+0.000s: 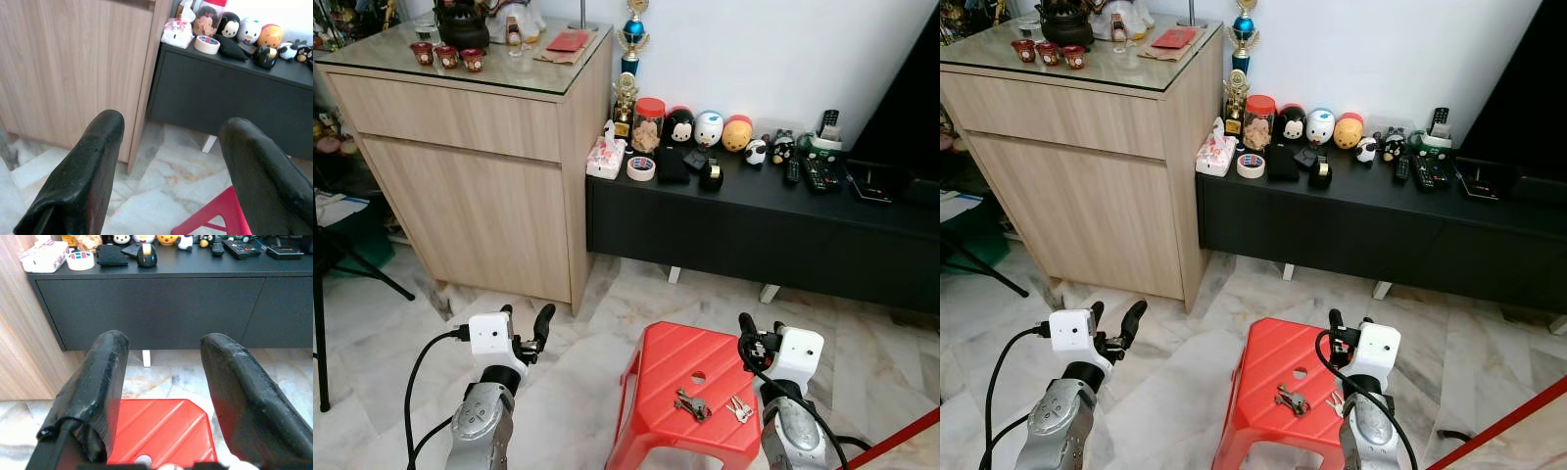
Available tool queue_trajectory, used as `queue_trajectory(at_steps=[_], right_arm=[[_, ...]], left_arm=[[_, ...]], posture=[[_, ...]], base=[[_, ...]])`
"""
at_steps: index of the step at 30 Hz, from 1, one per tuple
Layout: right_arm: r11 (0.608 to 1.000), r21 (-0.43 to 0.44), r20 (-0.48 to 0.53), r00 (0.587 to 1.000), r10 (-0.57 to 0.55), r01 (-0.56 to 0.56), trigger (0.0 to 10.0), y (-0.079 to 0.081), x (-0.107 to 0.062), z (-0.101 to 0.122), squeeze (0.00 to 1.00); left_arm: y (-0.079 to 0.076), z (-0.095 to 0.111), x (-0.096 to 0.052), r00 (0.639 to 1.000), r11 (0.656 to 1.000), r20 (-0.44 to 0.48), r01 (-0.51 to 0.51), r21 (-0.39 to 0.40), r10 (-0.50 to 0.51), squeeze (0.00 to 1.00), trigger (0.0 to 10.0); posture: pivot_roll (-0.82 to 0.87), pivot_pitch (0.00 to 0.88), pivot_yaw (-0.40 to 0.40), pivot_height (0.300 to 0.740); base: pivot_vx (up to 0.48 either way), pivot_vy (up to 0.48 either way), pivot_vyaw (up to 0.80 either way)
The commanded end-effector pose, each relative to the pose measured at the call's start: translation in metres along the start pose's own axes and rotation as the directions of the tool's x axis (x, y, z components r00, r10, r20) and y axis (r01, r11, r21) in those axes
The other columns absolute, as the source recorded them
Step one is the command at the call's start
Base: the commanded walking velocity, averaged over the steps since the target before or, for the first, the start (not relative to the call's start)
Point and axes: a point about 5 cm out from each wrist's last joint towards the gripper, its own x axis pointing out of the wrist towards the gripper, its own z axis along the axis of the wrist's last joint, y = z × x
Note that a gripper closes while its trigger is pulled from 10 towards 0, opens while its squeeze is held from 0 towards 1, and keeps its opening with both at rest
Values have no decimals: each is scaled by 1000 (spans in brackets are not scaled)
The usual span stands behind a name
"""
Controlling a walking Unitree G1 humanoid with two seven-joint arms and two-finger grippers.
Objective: Hang keys on a hook
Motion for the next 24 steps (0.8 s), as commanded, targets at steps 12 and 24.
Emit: queue_trajectory(at_steps=[12, 24], right_arm=[[1000, -12, 37, 999, 1, -1, 10000, 9, 6, 7, 0], [999, -18, 26, 999, -48, 48, 10000, 3, 7, 8, 0]], left_arm=[[4, 6, 4, 1000, 1000, 3, 4, 12, -4, 0, 10000], [2, 5, 4, 1000, 1000, -1, 11, 9, -11, 0, 10000]], posture=[[52, 0, -53, 740], [48, 0, -54, 740]], base=[[0, 0, 0], [0, 0, 0]])
